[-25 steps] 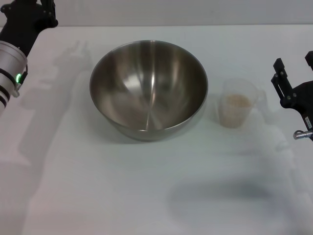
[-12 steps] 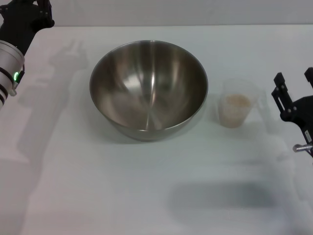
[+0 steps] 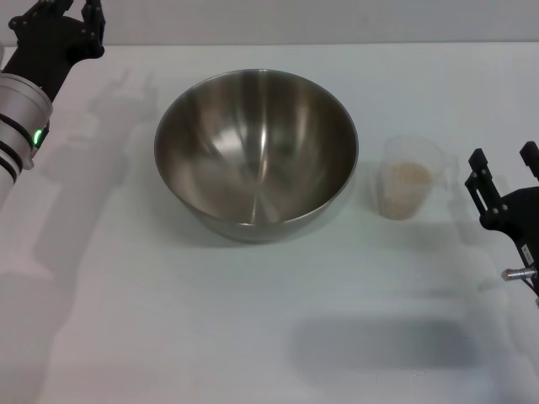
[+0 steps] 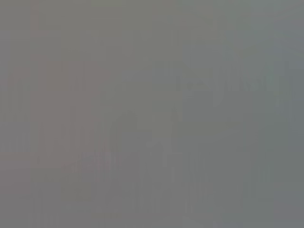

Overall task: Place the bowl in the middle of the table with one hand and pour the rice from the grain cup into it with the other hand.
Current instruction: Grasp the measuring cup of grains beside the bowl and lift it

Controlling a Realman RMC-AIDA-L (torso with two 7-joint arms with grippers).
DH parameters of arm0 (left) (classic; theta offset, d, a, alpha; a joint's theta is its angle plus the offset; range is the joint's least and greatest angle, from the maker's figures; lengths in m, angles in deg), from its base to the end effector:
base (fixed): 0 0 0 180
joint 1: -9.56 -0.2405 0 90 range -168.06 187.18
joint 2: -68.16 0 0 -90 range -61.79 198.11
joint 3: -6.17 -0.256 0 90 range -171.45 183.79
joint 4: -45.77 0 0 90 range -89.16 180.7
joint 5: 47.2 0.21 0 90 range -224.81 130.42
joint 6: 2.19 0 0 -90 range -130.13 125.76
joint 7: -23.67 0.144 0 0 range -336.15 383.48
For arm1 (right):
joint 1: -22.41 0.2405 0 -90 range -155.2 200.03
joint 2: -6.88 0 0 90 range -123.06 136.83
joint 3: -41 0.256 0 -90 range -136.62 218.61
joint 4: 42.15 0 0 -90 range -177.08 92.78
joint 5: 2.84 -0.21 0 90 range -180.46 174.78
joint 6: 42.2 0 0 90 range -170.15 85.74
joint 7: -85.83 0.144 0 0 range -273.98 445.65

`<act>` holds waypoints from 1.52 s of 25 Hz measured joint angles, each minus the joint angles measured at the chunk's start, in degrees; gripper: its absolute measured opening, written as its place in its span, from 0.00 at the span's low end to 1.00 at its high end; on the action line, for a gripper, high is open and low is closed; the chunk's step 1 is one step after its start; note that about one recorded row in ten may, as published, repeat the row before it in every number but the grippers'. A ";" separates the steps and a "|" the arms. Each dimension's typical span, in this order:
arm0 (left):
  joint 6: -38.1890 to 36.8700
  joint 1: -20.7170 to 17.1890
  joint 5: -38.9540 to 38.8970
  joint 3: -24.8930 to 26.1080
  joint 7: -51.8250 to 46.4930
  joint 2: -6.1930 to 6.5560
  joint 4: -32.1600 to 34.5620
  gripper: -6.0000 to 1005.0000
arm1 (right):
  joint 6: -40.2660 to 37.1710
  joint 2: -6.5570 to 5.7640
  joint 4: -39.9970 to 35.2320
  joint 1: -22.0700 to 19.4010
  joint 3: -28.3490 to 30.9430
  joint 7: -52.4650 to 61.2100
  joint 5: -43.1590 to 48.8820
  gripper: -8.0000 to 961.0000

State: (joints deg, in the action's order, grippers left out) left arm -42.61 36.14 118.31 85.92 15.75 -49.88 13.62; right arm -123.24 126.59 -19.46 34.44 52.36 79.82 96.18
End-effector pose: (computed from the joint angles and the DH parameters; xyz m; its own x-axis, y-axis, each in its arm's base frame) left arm -0.2585 0.4053 -0.0029 0.7411 -0.0347 0.6705 0.6459 -0.2356 -0.7261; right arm 0.3201 0.2312 -0.0582 0.6918 0.0631 -0.7193 -0.7085 -0.1334 -0.6930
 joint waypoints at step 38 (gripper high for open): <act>-1.12 -0.22 -0.10 -0.92 1.20 -0.09 -0.55 0.58 | 4.85 0.01 1.26 -1.06 0.48 0.47 -0.04 0.70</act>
State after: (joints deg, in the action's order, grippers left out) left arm -43.73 35.92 118.21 85.01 16.95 -49.96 13.07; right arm -118.39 126.59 -18.20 33.38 52.84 80.28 96.14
